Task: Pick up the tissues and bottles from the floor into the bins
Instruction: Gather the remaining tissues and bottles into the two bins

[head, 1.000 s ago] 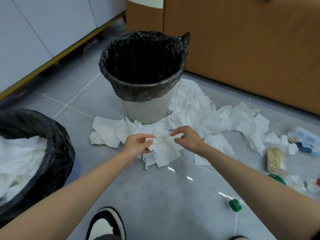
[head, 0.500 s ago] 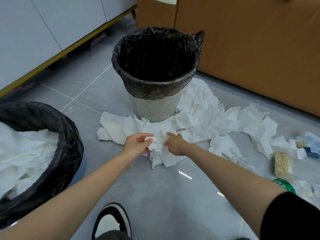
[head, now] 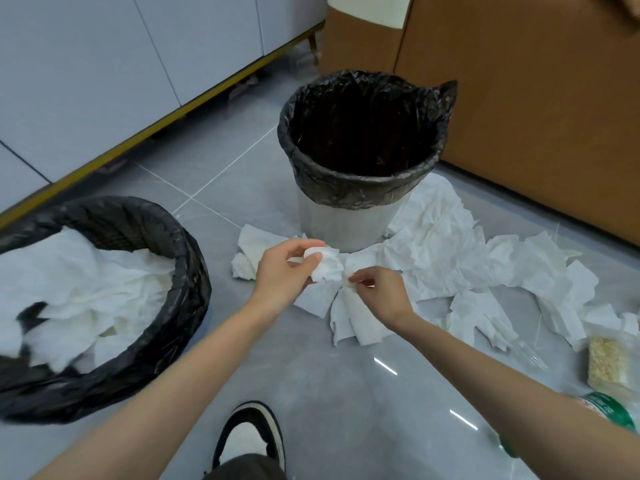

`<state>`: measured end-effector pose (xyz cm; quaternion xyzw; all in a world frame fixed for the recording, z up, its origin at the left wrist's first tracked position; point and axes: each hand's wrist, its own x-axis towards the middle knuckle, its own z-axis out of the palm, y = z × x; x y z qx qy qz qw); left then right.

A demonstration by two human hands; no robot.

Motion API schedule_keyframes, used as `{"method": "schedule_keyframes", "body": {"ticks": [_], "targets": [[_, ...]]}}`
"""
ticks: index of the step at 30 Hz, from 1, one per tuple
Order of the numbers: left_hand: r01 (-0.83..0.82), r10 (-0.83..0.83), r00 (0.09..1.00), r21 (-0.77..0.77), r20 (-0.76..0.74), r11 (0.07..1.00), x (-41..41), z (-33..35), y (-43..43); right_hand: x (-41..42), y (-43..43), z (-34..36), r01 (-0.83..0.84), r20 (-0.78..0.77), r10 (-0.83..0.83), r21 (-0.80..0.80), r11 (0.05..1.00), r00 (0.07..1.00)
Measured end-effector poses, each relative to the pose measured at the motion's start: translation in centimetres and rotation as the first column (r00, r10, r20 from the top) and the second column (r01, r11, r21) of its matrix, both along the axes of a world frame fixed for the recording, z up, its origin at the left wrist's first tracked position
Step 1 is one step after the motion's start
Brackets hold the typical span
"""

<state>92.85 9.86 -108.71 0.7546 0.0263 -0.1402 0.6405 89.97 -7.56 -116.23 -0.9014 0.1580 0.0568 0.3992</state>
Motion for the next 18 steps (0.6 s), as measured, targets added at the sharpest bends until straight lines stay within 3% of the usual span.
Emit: {"method": "schedule_keyframes", "body": {"ticks": [4, 7, 10, 14, 18], "targets": [[-0.069, 0.057, 0.985, 0.071, 0.163, 0.995, 0.7, 3.0, 2.2, -0.1, 3.4, 2.3, -0.043, 0.124, 0.024, 0.154, 0.987, 0.992], [-0.149, 0.107, 0.950, 0.124, 0.294, 0.981, 1.1, 4.5, 4.2, 0.6, 5.2, 2.8, -0.246, 0.116, 0.240, 0.040, 0.969, 0.964], [-0.187, 0.100, 0.923, 0.207, 0.370, 0.960, 1.2, 4.8, 5.6, 1.4, 5.5, 2.4, -0.398, -0.020, 0.398, -0.122, 0.909, 0.917], [-0.184, 0.083, 0.924, 0.243, 0.373, 0.952, 1.2, 4.3, 6.7, 2.3, 5.7, 1.4, -0.504, -0.276, 0.433, -0.295, 0.812, 0.858], [-0.167, 0.079, 0.931, 0.225, 0.355, 0.960, 1.2, 3.8, 7.2, 3.2, 5.7, -0.9, -0.588, -0.514, 0.397, -0.286, 0.757, 0.760]]}}
